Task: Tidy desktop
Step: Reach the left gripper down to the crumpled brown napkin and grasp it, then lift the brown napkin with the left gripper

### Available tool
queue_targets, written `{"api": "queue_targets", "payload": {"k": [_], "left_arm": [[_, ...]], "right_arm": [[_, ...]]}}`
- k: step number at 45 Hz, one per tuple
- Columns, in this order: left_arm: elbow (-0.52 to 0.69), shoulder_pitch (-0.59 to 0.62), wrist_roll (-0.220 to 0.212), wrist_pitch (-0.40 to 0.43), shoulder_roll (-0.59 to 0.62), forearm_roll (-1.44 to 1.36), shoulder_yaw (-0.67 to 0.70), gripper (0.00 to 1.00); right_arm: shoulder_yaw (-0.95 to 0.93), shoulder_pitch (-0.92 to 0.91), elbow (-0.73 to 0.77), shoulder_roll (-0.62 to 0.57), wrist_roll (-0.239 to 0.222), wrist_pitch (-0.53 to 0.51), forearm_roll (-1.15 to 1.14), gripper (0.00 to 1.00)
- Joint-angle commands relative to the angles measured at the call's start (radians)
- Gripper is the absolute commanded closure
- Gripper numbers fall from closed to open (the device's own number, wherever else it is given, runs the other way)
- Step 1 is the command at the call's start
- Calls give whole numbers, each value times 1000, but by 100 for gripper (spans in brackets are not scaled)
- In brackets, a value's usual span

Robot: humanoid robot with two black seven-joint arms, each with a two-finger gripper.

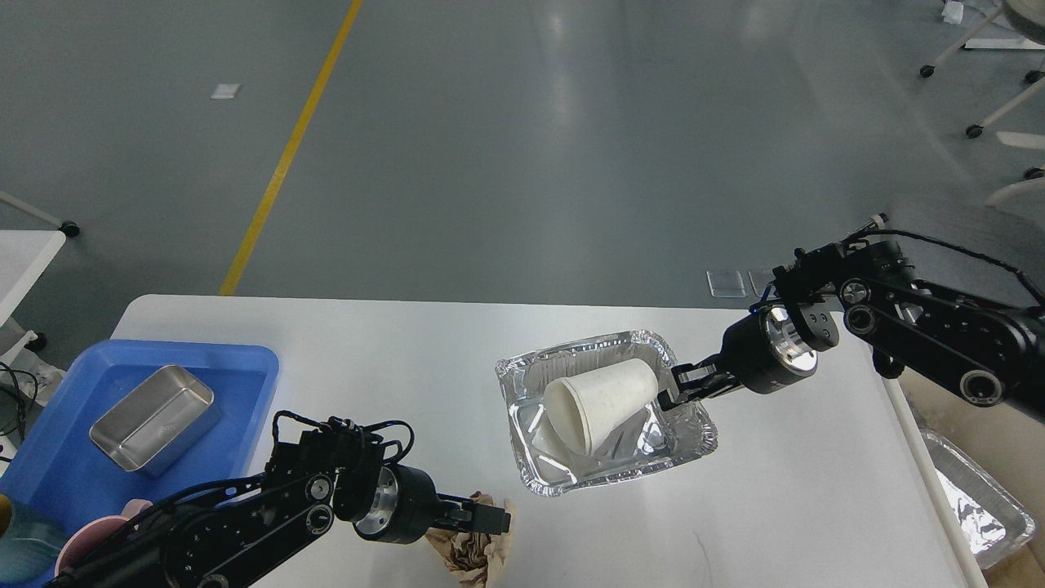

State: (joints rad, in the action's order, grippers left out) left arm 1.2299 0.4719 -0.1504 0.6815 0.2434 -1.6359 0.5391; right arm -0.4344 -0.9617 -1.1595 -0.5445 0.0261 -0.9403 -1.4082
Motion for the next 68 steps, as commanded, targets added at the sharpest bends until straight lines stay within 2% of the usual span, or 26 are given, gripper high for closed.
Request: {"api": "queue_targets", "payload": {"k": [1, 6, 8, 12, 16, 32, 41, 47, 55, 60, 68], "left_arm": [[-21, 4, -12, 0, -27, -13, -37, 30], [-21, -2, -18, 7, -29, -13, -47, 40], [-21, -4, -24, 15, -27, -13, -47, 48], [-21, -4, -28, 39, -16, -13, -51, 74], [-18, 2, -14, 116, -6, -13, -47, 99], [10, 8, -8, 141, 59, -7, -30, 100], [109, 28, -1, 180, 183, 39, 16, 100], [203, 53, 6, 250, 342, 113, 99, 100], [284, 86, 66, 278, 525, 217, 254, 100], [289, 117, 100, 278, 594, 284, 363, 100], [289, 140, 103, 278, 654, 366, 499, 100]], "right_arm": [[0, 0, 0, 0, 0, 2, -2, 100], [0, -2, 0, 0, 0, 2, -2, 100], [0, -2, 0, 0, 0, 2, -2, 100], [0, -2, 0, -2, -2, 2, -2, 100], [0, 0, 0, -2, -2, 3, -2, 100], [0, 0, -2, -2, -2, 5, -2, 100], [0, 1, 0, 0, -2, 5, -2, 100], [0, 1, 0, 0, -2, 5, -2, 100], [0, 8, 3, 0, -2, 5, -2, 100], [0, 8, 7, 6, -2, 5, -2, 100], [0, 8, 7, 8, -2, 5, -2, 100]]}}
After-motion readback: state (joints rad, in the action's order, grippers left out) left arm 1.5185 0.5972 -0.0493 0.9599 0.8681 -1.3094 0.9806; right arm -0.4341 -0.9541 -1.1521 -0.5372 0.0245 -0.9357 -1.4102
